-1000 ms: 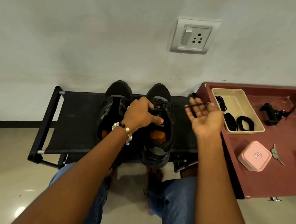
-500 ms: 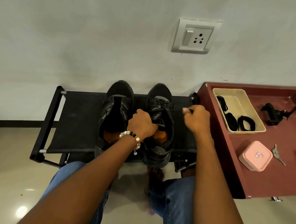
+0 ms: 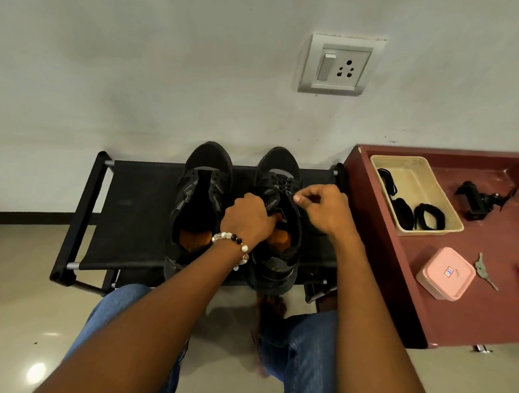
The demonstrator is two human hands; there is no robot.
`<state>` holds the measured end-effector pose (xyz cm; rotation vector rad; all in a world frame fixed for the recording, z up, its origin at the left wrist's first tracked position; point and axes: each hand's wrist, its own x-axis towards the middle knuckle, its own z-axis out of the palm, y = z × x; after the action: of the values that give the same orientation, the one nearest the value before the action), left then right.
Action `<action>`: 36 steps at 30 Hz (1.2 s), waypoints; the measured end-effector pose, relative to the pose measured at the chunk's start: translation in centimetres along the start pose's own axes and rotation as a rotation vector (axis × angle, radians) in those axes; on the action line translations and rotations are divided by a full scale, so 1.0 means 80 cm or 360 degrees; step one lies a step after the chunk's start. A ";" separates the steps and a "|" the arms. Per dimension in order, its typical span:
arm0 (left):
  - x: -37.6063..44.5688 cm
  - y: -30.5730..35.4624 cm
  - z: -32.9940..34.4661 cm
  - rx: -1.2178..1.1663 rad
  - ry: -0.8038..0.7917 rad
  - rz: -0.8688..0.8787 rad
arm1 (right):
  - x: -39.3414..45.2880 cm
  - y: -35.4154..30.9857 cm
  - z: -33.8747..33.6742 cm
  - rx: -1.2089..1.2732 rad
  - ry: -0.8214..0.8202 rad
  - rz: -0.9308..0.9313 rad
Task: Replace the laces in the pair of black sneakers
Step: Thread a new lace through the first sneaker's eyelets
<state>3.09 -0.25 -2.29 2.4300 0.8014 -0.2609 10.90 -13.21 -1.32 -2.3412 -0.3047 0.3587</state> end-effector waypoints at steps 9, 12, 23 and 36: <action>-0.001 -0.002 0.001 0.0040 -0.0010 0.0072 | 0.002 0.035 -0.035 0.0275 0.0909 0.0877; 0.000 -0.001 0.002 0.0051 0.0023 0.0089 | -0.005 0.041 -0.035 -0.0074 0.0809 0.0778; -0.008 0.012 0.007 0.0427 0.0471 0.0222 | -0.001 -0.023 0.015 -0.0221 0.0170 0.0007; 0.000 0.005 0.005 0.0309 0.0338 0.0241 | -0.010 -0.002 -0.008 -0.0514 0.0622 0.0489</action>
<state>3.33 -0.79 -2.45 2.7200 0.7040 -0.0225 10.33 -13.75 -0.59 -2.7141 0.2038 -0.0144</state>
